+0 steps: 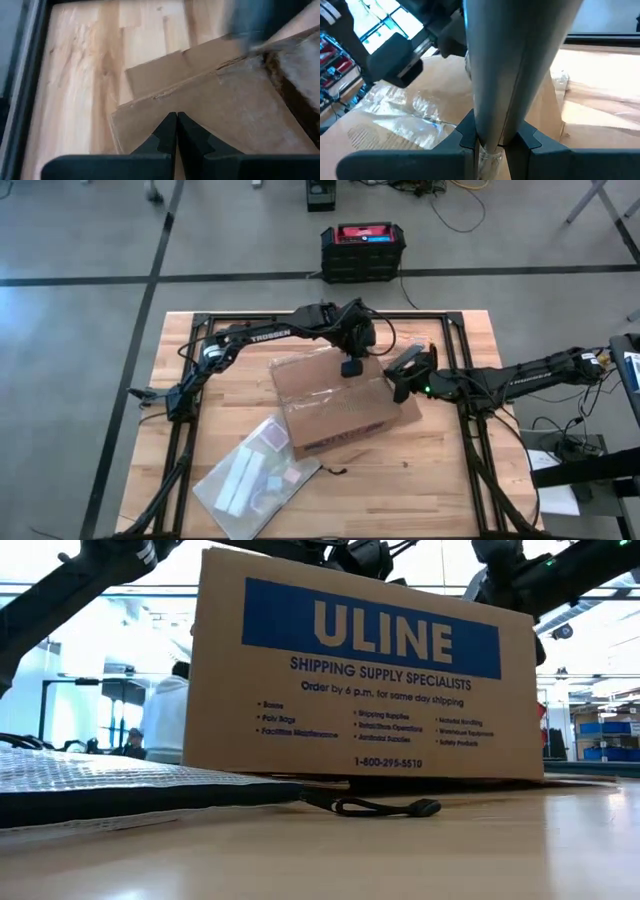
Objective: Unpack boxes
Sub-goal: Break down cardboard box until it is fully flat
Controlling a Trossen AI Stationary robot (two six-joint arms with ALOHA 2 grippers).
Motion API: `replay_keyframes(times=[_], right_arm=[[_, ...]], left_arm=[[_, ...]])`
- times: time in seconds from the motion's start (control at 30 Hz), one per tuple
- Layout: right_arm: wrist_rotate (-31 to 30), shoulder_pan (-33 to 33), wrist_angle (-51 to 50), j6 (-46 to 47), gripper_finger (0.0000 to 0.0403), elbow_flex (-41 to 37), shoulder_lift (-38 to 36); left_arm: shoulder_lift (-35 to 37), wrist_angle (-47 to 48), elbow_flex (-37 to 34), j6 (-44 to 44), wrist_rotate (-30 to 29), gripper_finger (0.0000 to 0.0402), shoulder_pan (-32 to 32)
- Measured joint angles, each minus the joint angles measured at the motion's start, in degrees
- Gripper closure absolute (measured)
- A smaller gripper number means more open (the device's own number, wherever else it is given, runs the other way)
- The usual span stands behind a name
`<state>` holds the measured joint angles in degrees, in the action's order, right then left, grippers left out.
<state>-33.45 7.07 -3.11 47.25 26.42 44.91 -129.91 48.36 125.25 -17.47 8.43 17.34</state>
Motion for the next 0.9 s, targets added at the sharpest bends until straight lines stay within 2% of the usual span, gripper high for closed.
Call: replay_keyframes(times=[0.13,0.9], right_arm=[[-1.0,0.9,-0.1,0.5,0.0363,0.6,-0.4],[-1.9,5.0,-3.3,8.1,0.0363,1.2,-2.7]], left_arm=[[0.0,0.2,0.0,0.0,-2.1,0.0402,0.2],[0.0,1.0,0.0,0.6,-1.5,0.0402,0.5]])
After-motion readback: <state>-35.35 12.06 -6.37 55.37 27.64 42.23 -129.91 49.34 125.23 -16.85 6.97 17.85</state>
